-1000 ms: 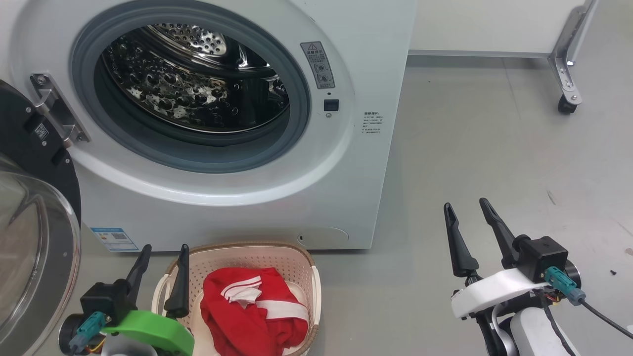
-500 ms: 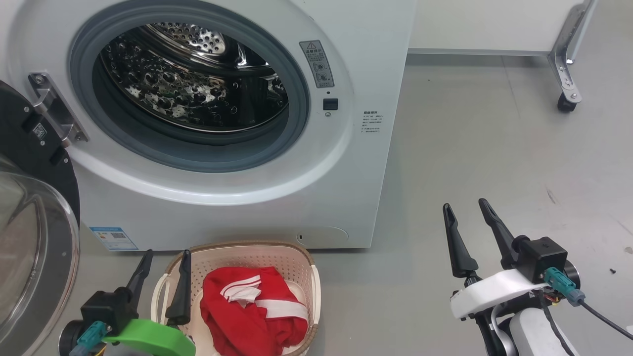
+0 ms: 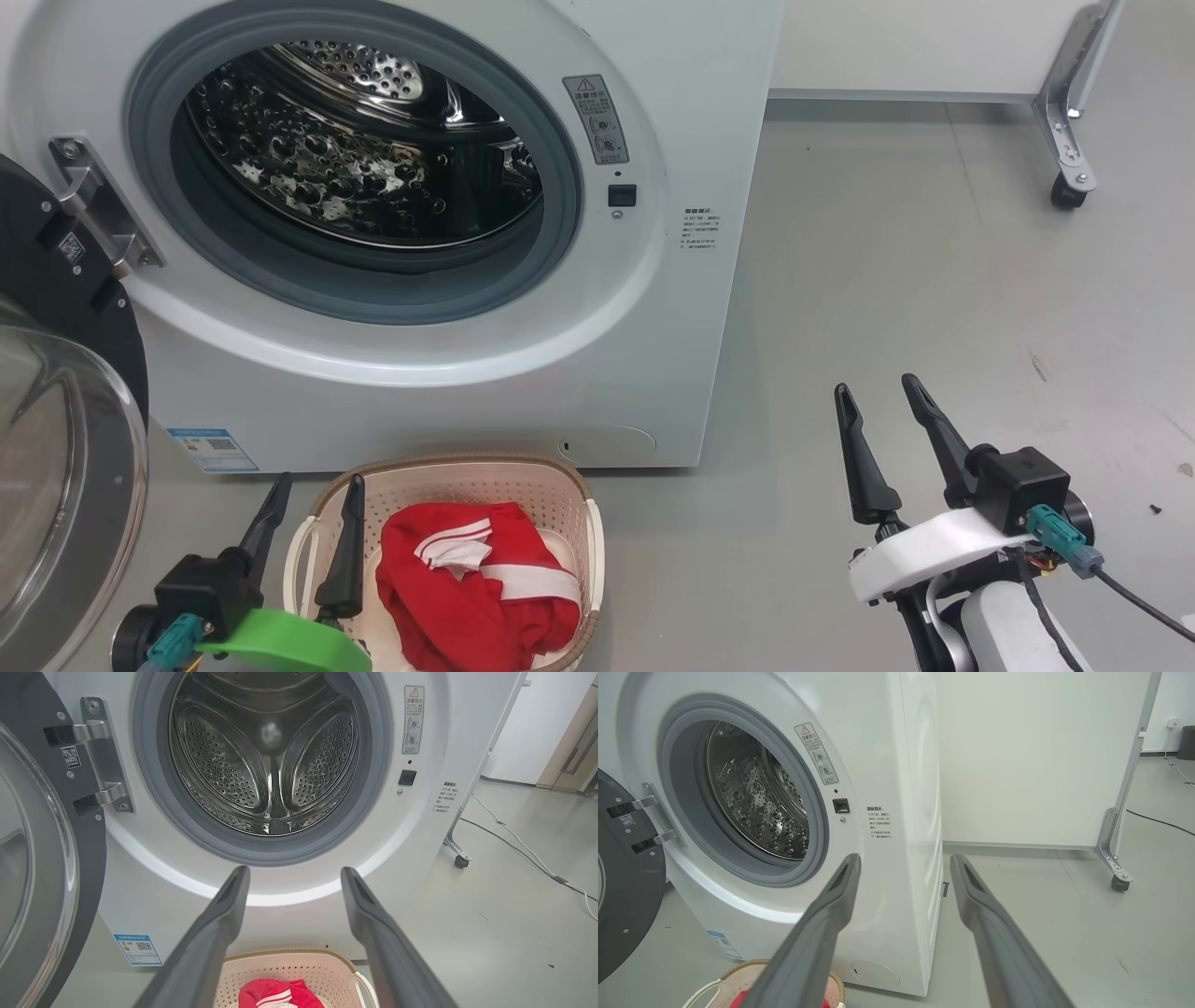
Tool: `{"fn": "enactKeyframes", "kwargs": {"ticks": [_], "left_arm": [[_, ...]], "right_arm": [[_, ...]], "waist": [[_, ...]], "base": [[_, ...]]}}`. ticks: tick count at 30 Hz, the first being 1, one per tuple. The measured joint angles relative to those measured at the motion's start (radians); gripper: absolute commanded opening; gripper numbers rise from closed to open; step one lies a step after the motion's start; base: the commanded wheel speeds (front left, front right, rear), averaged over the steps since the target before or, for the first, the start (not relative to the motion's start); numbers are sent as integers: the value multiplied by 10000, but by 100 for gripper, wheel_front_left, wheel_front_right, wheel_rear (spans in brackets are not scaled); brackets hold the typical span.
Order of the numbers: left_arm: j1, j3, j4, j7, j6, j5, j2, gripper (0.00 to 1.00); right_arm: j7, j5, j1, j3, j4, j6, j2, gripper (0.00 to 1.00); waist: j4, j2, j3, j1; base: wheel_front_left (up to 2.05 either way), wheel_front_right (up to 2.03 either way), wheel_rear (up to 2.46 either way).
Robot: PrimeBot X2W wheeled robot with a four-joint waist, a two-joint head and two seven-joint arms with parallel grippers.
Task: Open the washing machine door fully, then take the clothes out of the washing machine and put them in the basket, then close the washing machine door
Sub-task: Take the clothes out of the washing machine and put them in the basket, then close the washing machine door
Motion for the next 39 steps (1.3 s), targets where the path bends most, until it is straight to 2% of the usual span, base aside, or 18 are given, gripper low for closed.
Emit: {"fn": "enactKeyframes", "kwargs": {"ticks": [39], "left_arm": [[222,6,-176,0,0,79,0,100]], "right_arm": [[0,0,0,82,0,0,0,100]], "waist": [[-27,0,23,0]], "base": [[-10,13,-2]]}}
